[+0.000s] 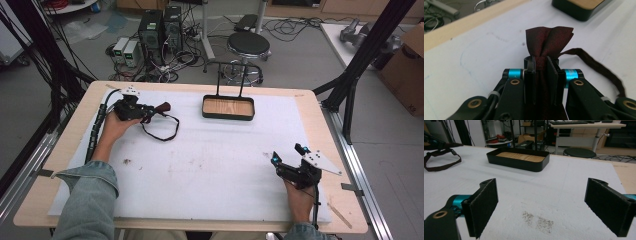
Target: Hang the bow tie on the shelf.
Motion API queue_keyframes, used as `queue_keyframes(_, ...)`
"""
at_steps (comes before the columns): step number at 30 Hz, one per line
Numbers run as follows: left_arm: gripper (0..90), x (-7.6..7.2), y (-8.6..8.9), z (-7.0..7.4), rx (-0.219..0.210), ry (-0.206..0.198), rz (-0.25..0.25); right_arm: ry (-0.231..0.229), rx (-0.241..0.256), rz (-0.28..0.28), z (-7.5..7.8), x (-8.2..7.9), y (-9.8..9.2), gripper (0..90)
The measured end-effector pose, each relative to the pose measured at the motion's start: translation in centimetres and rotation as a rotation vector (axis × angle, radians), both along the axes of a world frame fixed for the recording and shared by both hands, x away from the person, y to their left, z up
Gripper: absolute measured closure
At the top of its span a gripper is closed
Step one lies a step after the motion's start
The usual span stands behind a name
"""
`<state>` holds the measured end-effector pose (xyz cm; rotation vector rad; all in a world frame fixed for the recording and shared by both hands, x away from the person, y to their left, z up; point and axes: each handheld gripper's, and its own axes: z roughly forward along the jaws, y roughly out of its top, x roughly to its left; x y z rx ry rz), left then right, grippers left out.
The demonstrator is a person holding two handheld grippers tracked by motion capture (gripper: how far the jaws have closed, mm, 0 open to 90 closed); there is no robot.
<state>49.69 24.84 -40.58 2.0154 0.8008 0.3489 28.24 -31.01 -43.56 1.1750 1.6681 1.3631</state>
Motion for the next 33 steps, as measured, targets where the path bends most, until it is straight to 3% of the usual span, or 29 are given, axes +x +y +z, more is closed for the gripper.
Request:
queue_keyframes(5,77.3,-0.4,-0.5,2.0,-0.067,-0.014,-0.028,0.0,-0.001,0.0,0.0,0.0,0.0,10.7)
queue_keyframes(10,77.3,-0.7,-1.8,4.0,-0.115,-0.055,-0.068,0.0,-0.004,0.0,0.0,0.0,0.0,10.7)
queue_keyframes(21,77.3,-0.9,-5.8,7.6,-0.176,-0.128,-0.156,0.0,-0.004,0.003,0.0,0.0,0.0,10.7)
queue_keyframes(33,77.3,0.0,-9.9,9.5,-0.204,-0.163,-0.215,0.005,0.004,0.002,0.0,0.0,0.0,10.7)
